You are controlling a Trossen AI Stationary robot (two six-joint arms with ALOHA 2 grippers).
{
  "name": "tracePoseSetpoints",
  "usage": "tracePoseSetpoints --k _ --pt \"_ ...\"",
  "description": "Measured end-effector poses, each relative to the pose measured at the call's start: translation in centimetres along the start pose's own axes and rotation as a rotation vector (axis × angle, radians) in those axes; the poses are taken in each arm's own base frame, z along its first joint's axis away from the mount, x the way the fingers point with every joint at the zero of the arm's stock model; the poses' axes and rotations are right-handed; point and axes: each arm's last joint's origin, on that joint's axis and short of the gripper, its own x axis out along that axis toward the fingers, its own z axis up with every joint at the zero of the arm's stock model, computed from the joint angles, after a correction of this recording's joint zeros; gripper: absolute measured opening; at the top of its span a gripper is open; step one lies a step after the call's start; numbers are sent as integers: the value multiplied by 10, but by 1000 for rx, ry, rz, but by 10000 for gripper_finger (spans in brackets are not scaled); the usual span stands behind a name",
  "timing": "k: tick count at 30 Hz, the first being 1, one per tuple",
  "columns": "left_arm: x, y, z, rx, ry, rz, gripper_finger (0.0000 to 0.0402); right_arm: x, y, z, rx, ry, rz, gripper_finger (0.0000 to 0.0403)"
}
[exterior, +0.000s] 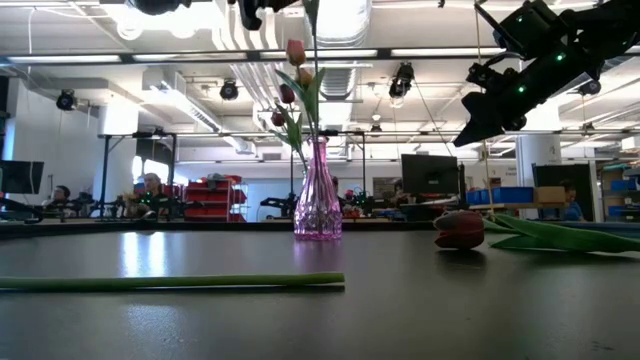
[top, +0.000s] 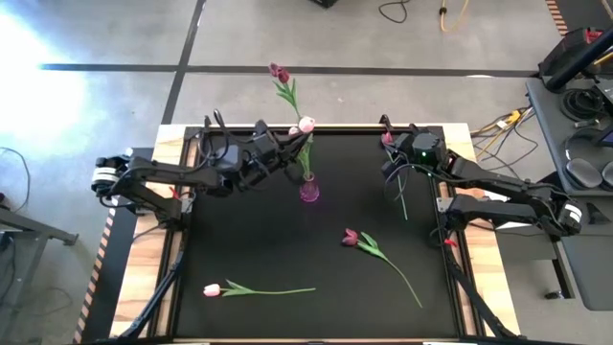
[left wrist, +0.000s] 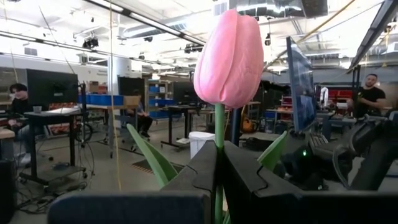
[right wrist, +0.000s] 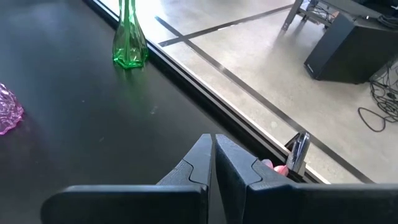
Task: Sort flowers into vase by color
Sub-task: Put the purple flower into the purple vase
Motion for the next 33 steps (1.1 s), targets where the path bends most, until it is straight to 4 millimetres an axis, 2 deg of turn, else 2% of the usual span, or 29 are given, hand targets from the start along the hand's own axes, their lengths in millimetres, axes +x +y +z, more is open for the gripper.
tracePoseSetpoints --k 11,20,27,33 --pt "-24 12 -42 7 26 9 0 0 0 1 5 -8 -1 13" --pt "-36 17 -62 27 87 6 0 0 0 5 13 -47 -4 13" --pt "-38 19 -75 46 120 10 0 0 0 4 12 -46 -4 13" --pt "-30 13 -91 49 123 11 0 0 0 4 11 -46 -4 13"
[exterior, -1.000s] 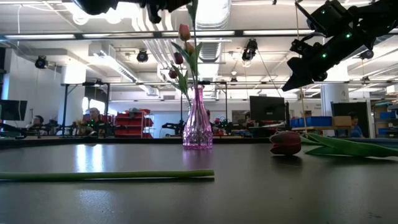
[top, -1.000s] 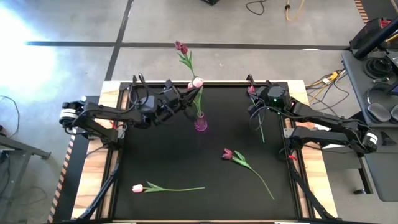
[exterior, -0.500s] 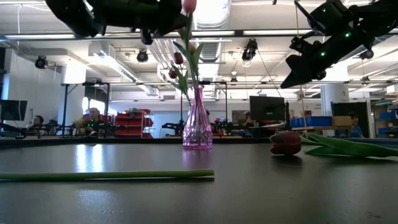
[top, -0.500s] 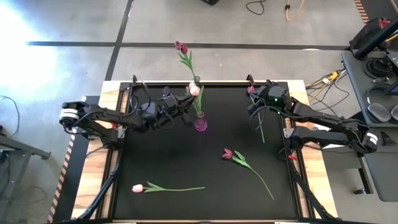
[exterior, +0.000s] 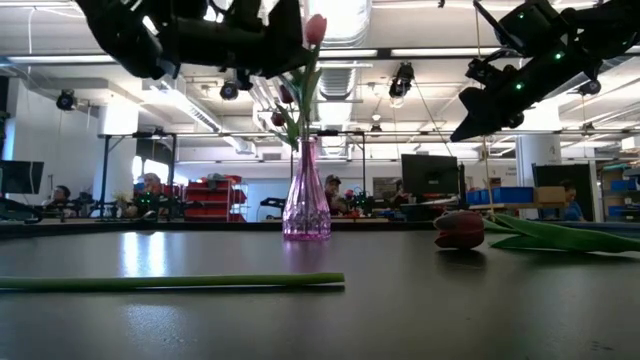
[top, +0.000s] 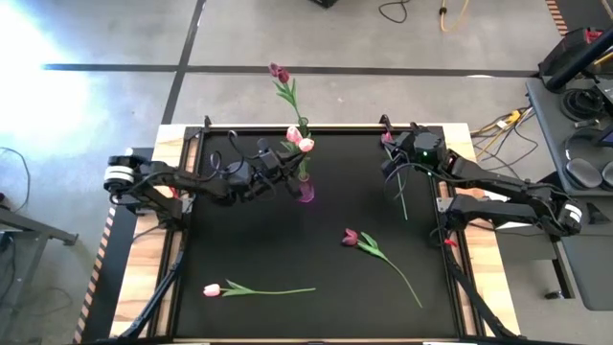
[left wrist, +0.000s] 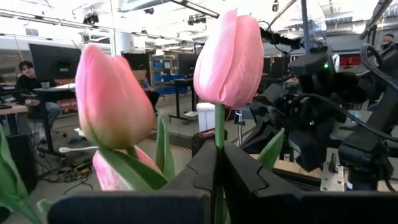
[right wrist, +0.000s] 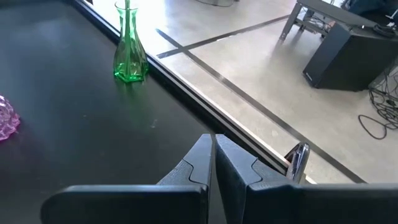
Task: Sort flowers into vase by color
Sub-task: Put the purple flower into the purple vase, then put the red flower into the green vase
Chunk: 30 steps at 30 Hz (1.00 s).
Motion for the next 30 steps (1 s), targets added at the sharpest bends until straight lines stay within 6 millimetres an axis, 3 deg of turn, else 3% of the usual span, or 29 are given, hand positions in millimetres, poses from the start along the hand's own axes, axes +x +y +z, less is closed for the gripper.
tracePoseSetpoints --k 7,20,30 --pt "11 -6 -6 20 0 -2 0 0 0 0 -2 1 0 13" --pt "8 -5 -11 36 15 1 3 0 0 0 -9 2 0 13" --pt "6 -6 -20 101 90 -12 82 0 0 0 -9 2 0 13"
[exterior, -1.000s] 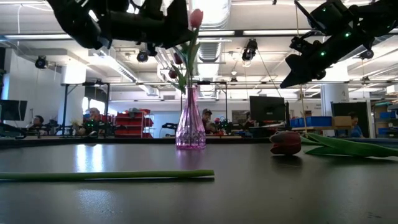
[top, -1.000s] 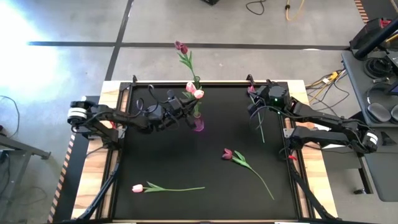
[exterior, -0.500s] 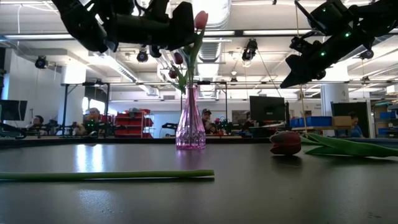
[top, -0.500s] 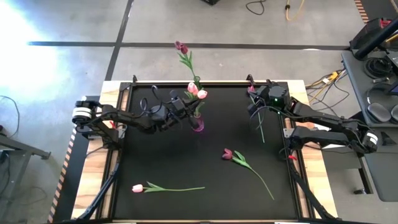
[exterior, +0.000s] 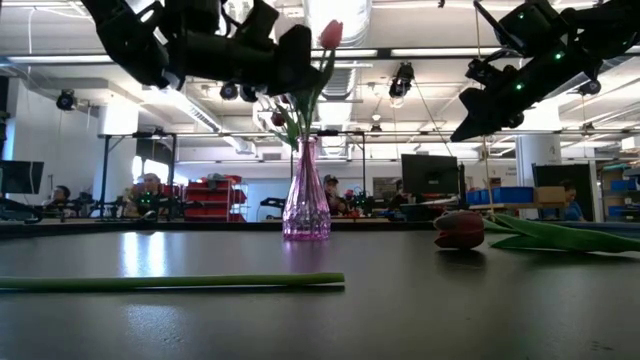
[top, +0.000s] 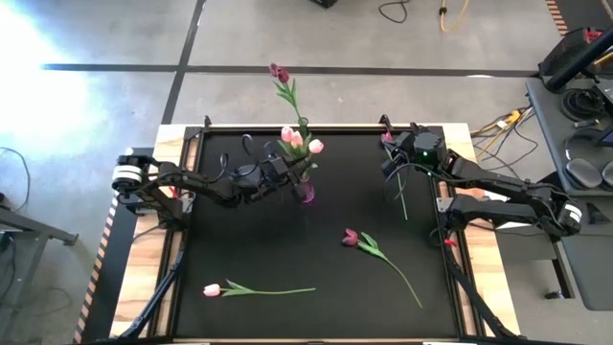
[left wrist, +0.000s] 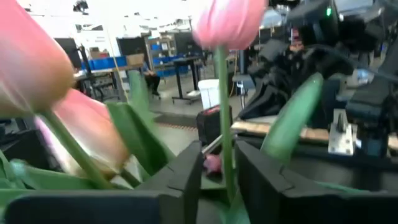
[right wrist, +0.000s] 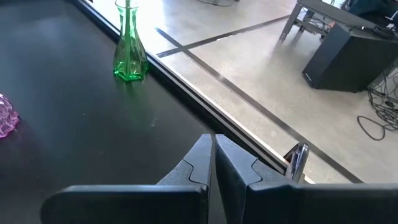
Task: Sort flowers into vase by color
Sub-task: Put the red flower into the green vase
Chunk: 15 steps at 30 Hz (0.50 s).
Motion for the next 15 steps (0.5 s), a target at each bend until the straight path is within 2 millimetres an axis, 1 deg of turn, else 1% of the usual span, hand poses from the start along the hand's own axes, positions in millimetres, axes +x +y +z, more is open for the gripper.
tracePoseSetpoints --k 5,8,11,15 --pt "-5 -1 6 19 10 -14 130 0 0 0 0 0 0 13" --pt "-10 -2 10 35 25 -28 153 0 0 0 0 0 0 13" --pt "-15 -3 15 49 27 -43 168 0 0 0 0 0 0 13" --pt "-24 -4 10 79 49 -64 176 0 0 0 -5 0 0 13"
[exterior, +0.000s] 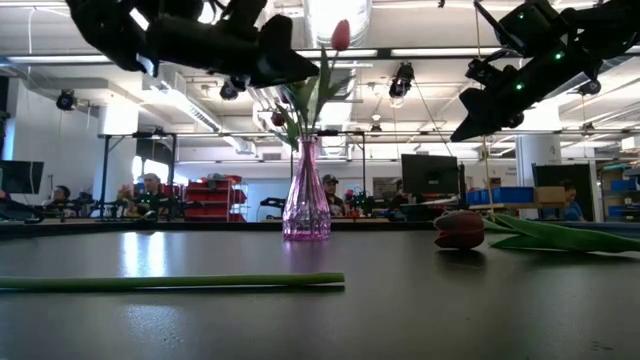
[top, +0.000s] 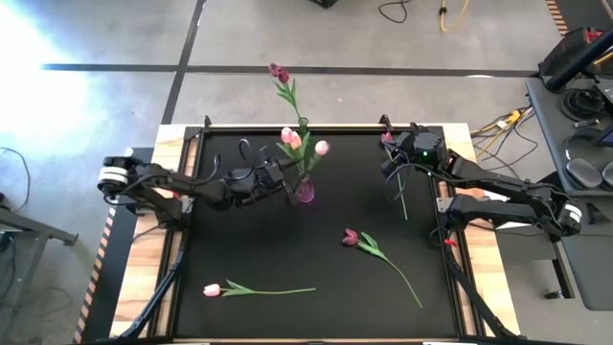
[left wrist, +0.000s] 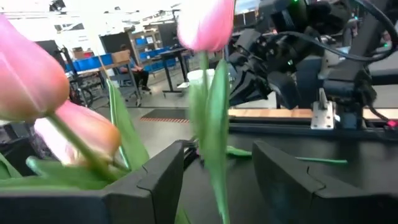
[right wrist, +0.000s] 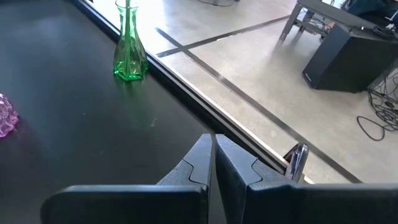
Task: Sort flowers into vase by color
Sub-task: Put the red flower into the green vase
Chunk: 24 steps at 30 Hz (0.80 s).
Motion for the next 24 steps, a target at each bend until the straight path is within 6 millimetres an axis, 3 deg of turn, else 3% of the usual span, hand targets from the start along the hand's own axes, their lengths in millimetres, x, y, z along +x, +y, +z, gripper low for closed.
tracePoseSetpoints --k 9,15,24 --pt "-42 -1 -17 -11 -34 -63 170 0 0 0 -14 3 0 13" --pt "-64 4 -39 22 -10 -85 154 6 2 -8 30 74 4 13" --pt "-94 26 -69 -35 -94 -28 62 27 -2 -22 88 205 -31 13"
